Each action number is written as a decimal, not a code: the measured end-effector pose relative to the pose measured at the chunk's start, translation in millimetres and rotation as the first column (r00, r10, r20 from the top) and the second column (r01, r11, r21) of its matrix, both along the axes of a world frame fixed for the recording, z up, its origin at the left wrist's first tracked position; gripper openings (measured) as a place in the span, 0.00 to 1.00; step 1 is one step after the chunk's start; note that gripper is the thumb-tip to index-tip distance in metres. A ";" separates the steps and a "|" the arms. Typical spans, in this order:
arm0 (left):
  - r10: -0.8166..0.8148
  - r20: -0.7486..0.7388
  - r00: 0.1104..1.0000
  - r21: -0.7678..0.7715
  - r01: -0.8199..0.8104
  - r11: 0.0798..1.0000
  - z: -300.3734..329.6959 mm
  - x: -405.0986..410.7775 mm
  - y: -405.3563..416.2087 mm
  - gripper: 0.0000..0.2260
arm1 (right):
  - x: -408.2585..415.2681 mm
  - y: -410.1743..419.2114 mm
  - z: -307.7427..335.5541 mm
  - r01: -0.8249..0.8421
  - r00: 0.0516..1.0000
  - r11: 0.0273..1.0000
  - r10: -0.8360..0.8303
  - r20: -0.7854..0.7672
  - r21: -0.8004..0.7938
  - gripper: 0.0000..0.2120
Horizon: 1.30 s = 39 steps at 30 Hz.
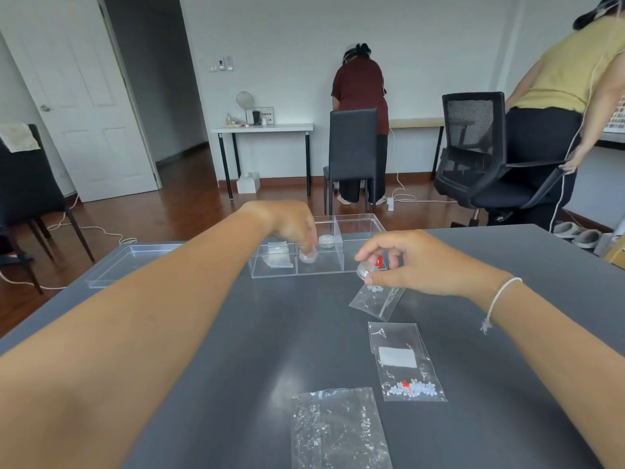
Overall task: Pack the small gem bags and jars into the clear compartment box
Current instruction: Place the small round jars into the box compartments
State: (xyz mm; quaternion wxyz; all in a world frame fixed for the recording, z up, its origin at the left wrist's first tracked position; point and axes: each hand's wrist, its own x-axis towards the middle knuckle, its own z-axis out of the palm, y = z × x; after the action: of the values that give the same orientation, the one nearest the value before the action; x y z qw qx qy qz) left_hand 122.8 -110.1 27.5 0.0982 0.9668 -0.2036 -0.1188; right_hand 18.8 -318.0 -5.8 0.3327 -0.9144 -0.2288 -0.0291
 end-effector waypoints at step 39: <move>0.218 0.229 0.949 -0.664 -0.012 0.748 -67.0 -44.3 99.0 0.17 | 90.3 79.7 25.0 0.099 0.981 0.884 -0.165 -0.107 -0.456 0.08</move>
State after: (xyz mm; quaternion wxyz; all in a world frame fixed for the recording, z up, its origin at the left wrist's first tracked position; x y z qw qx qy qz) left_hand 78.5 -11.1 -39.5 0.4061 0.8884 -0.1837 0.1103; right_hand 109.1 -238.3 19.2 0.1256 -0.9796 -0.1421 0.0671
